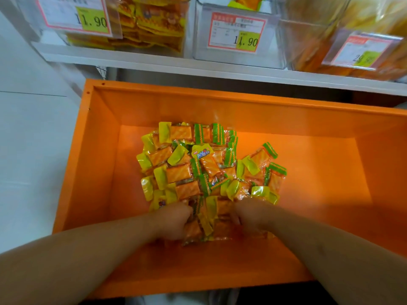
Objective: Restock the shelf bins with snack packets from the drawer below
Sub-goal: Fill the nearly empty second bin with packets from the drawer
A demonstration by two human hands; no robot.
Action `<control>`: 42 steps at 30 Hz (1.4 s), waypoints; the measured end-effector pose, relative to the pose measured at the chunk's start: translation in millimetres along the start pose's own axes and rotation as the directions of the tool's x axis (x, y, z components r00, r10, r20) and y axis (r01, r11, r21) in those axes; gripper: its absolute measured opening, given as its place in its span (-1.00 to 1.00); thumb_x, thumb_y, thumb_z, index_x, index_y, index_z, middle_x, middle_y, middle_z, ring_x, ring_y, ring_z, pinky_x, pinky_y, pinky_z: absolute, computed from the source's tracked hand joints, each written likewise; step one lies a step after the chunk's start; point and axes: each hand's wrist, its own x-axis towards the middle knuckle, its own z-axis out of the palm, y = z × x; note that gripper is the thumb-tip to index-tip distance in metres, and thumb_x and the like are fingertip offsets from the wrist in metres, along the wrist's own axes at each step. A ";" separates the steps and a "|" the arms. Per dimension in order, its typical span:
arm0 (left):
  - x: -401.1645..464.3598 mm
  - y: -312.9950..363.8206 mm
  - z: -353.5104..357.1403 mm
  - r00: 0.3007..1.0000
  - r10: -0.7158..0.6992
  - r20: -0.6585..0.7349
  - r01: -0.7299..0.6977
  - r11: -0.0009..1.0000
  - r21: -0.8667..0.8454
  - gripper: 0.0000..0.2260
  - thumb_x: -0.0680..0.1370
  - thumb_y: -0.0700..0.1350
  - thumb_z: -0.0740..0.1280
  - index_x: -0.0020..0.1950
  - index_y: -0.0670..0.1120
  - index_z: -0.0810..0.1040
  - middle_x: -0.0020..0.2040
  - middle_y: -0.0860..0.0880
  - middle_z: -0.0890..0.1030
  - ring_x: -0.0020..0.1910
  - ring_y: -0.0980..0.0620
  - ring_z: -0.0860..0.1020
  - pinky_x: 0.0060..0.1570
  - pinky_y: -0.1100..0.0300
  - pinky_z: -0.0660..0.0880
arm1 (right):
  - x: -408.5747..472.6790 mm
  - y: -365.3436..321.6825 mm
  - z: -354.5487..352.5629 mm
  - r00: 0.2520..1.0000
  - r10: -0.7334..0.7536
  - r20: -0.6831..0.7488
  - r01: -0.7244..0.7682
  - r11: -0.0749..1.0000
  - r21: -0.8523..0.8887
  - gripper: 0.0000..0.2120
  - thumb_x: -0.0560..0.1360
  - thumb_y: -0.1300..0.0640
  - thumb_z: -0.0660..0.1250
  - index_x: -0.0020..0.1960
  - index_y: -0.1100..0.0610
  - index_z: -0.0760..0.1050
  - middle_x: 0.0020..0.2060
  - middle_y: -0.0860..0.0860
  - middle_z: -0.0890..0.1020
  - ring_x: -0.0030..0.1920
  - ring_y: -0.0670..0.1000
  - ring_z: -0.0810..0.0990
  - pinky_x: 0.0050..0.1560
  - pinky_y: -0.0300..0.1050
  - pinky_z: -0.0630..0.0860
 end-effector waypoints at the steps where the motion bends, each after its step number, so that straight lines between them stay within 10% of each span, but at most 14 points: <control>1: -0.1 0.0 -0.1 1.000 0.004 0.008 -0.004 1.000 0.008 -0.69 0.56 0.00 0.41 0.22 -0.15 0.60 0.15 -0.14 0.65 0.14 -0.12 0.60 0.00 0.16 0.48 | -0.5 -0.6 0.7 1.000 -0.010 0.006 0.011 1.000 -0.017 -0.88 0.49 0.20 0.39 0.01 0.13 0.65 -0.01 0.14 0.70 0.02 0.19 0.66 -0.13 -0.08 0.53; 20: -18.3 5.7 -12.9 1.000 -0.004 0.020 0.004 1.000 -0.022 -0.46 0.34 -0.01 0.65 0.23 0.09 0.48 0.04 0.10 0.57 0.03 -0.01 0.60 -0.09 0.08 0.55 | -22.6 -14.6 -35.1 0.991 0.008 -0.136 0.031 0.958 0.284 -0.82 0.44 0.29 0.38 -0.07 0.12 0.72 -0.17 0.00 0.74 -0.12 -0.02 0.69 -0.10 -0.08 0.65; 24: -30.2 9.7 -39.7 0.998 -0.043 -0.055 0.037 0.993 -0.115 -0.60 0.46 0.02 0.57 0.23 -0.06 0.59 0.15 -0.02 0.61 0.13 -0.04 0.57 0.01 0.14 0.48 | -43.1 -14.1 -64.2 0.969 0.068 -0.238 0.063 0.862 0.503 -0.90 0.49 0.23 0.48 -0.16 0.05 0.68 -0.39 -0.18 0.63 -0.31 -0.17 0.59 -0.22 -0.18 0.52; 28: -54.4 18.0 -82.9 0.957 -0.171 -0.236 0.076 0.927 -0.367 -0.62 0.45 -0.01 0.58 0.23 -0.01 0.62 -0.04 0.04 0.57 -0.06 0.05 0.55 -0.21 0.26 0.43 | -88.9 -19.9 -109.6 0.939 0.102 -0.329 0.174 0.684 0.708 -0.90 0.55 0.20 0.50 -0.14 0.10 0.63 -0.30 0.07 0.70 -0.26 0.02 0.73 -0.12 0.01 0.71; 36: -154.0 61.0 -175.6 0.865 -0.216 -0.453 -0.257 0.585 -0.769 -0.92 0.55 -0.19 0.49 0.00 -0.03 0.68 -0.19 -0.06 0.71 -0.22 -0.06 0.64 -0.24 0.19 0.56 | -206.6 -48.4 -168.5 0.728 0.189 -0.659 0.483 0.540 0.689 -0.91 0.58 0.30 0.43 -0.09 0.21 0.56 -0.39 0.09 0.62 -0.30 0.12 0.69 -0.23 0.06 0.69; 38: -178.8 63.9 -188.8 0.838 -0.184 -0.514 -0.312 0.611 -0.728 -0.86 0.58 -0.22 0.46 0.05 0.00 0.69 -0.11 0.00 0.73 -0.22 0.09 0.65 -0.34 0.32 0.51 | -226.1 -57.2 -173.1 0.658 0.189 -0.729 0.544 0.551 0.633 -0.87 0.58 0.31 0.43 -0.12 0.19 0.55 -0.43 0.07 0.58 -0.31 0.12 0.67 -0.23 0.09 0.67; 42: -211.1 64.0 -190.9 0.823 -0.139 -0.551 -0.322 0.685 -0.653 -0.70 0.53 -0.10 0.53 0.25 0.09 0.68 0.14 0.01 0.74 0.14 -0.02 0.69 0.12 0.06 0.60 | -243.4 -76.5 -173.9 0.547 0.164 -0.821 0.620 0.580 0.528 -0.90 0.57 0.25 0.47 -0.11 0.16 0.59 -0.44 0.16 0.47 -0.34 0.10 0.58 -0.26 0.12 0.63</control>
